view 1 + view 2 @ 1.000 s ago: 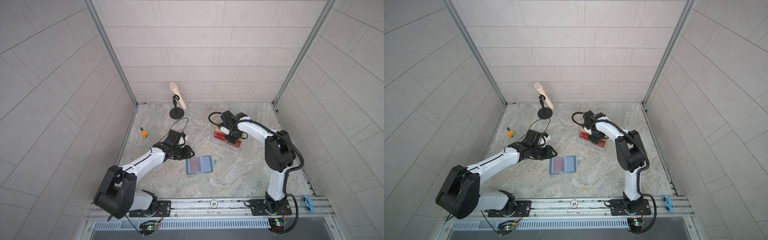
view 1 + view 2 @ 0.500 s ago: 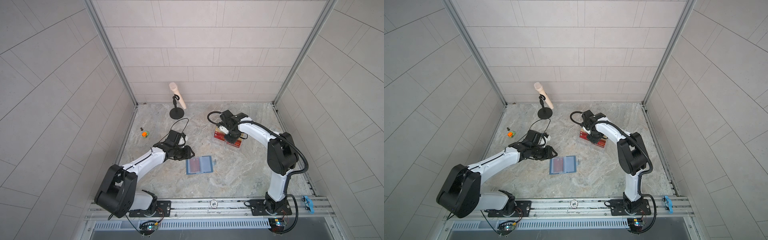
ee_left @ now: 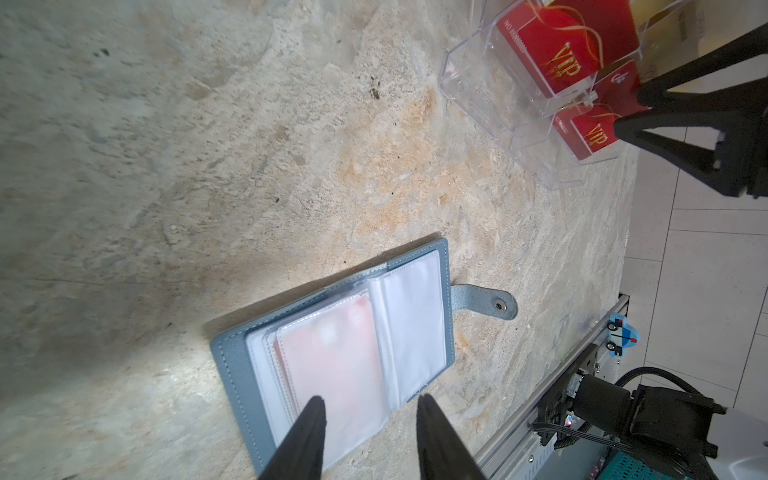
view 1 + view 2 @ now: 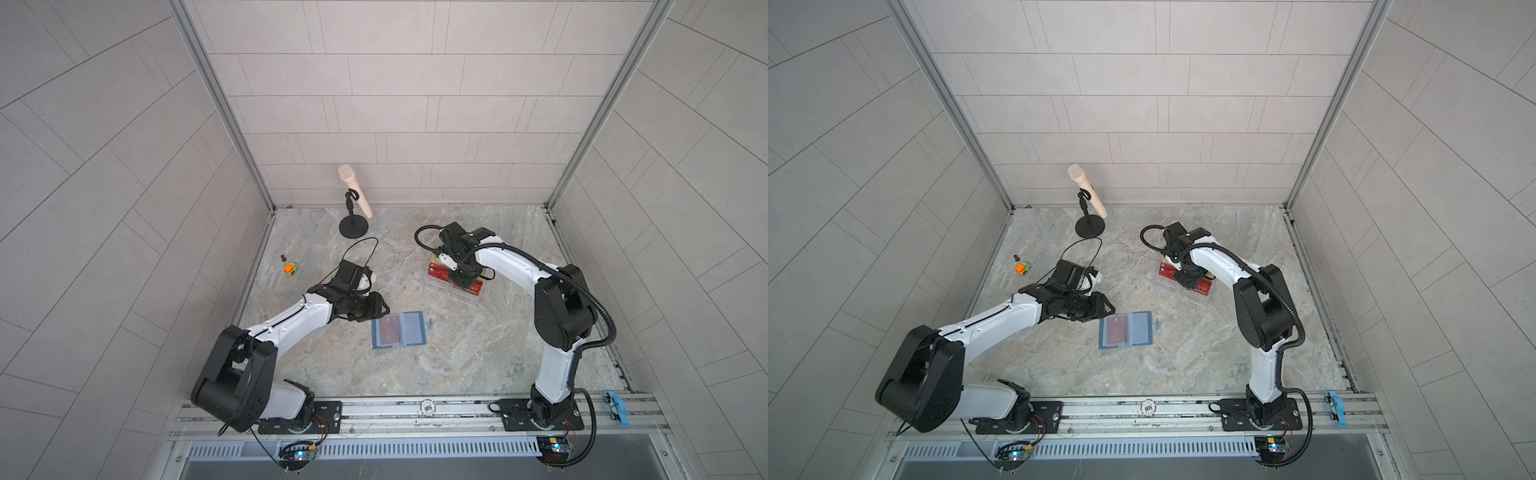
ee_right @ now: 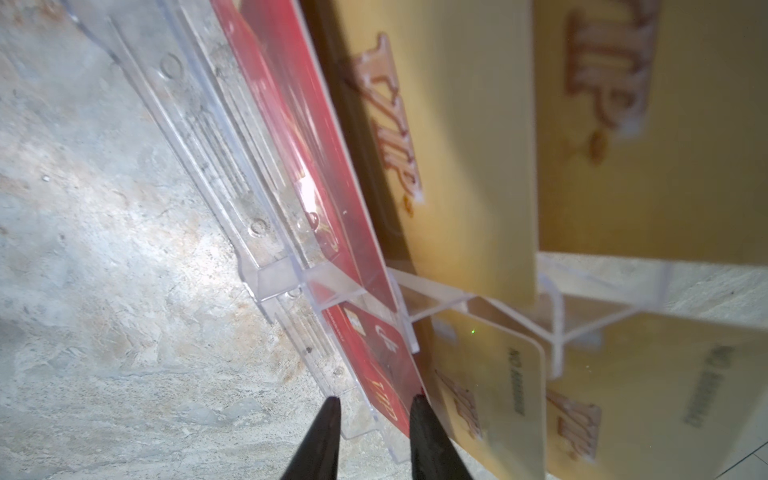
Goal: Put the credit cards into the card holder
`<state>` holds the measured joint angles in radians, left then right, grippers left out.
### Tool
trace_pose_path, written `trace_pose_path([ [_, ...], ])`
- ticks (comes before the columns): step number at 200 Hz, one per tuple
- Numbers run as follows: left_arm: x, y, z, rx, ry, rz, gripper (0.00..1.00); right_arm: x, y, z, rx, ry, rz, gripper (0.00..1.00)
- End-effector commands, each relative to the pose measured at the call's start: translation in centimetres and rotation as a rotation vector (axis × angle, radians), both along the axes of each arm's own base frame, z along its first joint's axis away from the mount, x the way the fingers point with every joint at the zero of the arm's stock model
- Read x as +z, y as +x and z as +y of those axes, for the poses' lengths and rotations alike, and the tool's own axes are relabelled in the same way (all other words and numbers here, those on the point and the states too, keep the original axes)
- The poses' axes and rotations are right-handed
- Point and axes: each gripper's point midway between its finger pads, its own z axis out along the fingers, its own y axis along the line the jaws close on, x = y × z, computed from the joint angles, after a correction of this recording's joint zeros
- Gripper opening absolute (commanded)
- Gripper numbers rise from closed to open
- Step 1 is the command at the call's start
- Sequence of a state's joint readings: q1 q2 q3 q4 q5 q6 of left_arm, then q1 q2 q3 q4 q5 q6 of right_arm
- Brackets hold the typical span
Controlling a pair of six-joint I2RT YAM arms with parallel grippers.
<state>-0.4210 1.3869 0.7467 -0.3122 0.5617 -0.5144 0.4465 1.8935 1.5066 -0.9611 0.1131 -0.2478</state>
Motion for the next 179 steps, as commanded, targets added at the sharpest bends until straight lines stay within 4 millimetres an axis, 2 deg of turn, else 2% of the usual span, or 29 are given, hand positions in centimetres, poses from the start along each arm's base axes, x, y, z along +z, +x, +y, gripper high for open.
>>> trace_pose_path([
  [1, 0.5, 0.4, -0.2, -0.019, -0.009, -0.008, 0.41, 2.1, 0.7, -0.5, 0.014, -0.023, -0.068, 0.32],
  [42, 0.2, 0.1, -0.2, -0.022, -0.006, -0.001, 0.41, 2.5, 1.3, -0.4, 0.01, -0.021, -0.099, 0.33],
  [98, 0.2, 0.1, -0.2, -0.024, -0.008, 0.002, 0.41, 1.0, 1.4, -0.5, 0.019, -0.037, -0.066, 0.34],
  [129, 0.1, 0.0, -0.1, -0.025, -0.007, 0.005, 0.41, -0.1, 0.9, -0.5, 0.021, -0.045, -0.027, 0.34],
  [179, 0.0, -0.1, -0.1, -0.026, -0.004, 0.007, 0.41, -0.7, 0.1, -0.4, 0.019, -0.03, -0.004, 0.33],
])
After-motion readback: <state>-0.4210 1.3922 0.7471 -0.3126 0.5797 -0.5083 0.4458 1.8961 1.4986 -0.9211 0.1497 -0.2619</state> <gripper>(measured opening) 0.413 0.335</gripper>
